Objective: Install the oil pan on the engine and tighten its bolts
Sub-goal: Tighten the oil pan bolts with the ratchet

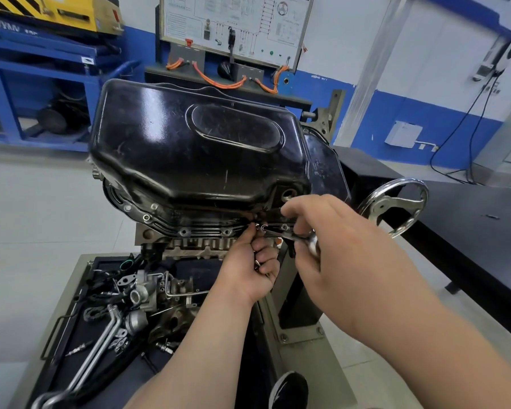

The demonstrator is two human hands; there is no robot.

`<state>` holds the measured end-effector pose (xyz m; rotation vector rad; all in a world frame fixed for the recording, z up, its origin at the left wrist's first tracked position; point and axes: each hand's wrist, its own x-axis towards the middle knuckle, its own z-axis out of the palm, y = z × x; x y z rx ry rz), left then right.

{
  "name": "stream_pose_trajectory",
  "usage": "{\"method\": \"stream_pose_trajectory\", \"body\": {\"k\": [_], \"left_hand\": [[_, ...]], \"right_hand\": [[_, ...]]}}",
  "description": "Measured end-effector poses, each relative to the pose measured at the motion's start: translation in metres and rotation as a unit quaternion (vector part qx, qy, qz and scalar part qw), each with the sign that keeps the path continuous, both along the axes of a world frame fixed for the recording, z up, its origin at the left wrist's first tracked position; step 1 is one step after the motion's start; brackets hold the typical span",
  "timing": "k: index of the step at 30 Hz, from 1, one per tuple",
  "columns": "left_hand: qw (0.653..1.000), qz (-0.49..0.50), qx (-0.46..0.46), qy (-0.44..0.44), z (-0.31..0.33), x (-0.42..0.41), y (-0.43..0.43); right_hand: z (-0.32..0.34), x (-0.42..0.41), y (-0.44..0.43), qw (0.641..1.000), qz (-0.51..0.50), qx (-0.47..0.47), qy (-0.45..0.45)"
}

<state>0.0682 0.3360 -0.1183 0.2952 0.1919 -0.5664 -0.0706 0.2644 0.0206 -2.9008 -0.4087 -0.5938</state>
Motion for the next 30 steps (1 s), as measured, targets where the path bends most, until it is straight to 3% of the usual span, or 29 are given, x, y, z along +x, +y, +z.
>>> {"method": "stream_pose_trajectory", "body": {"k": [5,12,19,25,30], "left_hand": [[1.000,-0.006,-0.010,0.000,0.001,-0.001,0.001],[1.000,0.001,0.018,-0.012,0.004,-0.002,0.003],[0.999,-0.011,0.036,-0.017,0.005,-0.002,0.003],[0.999,-0.007,0.048,-0.012,0.004,-0.001,0.004],[0.997,0.018,0.072,0.008,0.001,0.001,0.003]], "right_hand": [[0.005,0.002,0.001,1.000,-0.002,-0.031,-0.001],[0.009,0.014,0.005,0.993,-0.104,-0.022,-0.058],[0.013,0.004,0.008,0.997,-0.041,-0.064,0.010],[0.012,0.012,0.006,0.991,-0.086,-0.087,-0.059],[0.006,0.010,0.007,0.994,-0.089,-0.045,-0.048]]}}
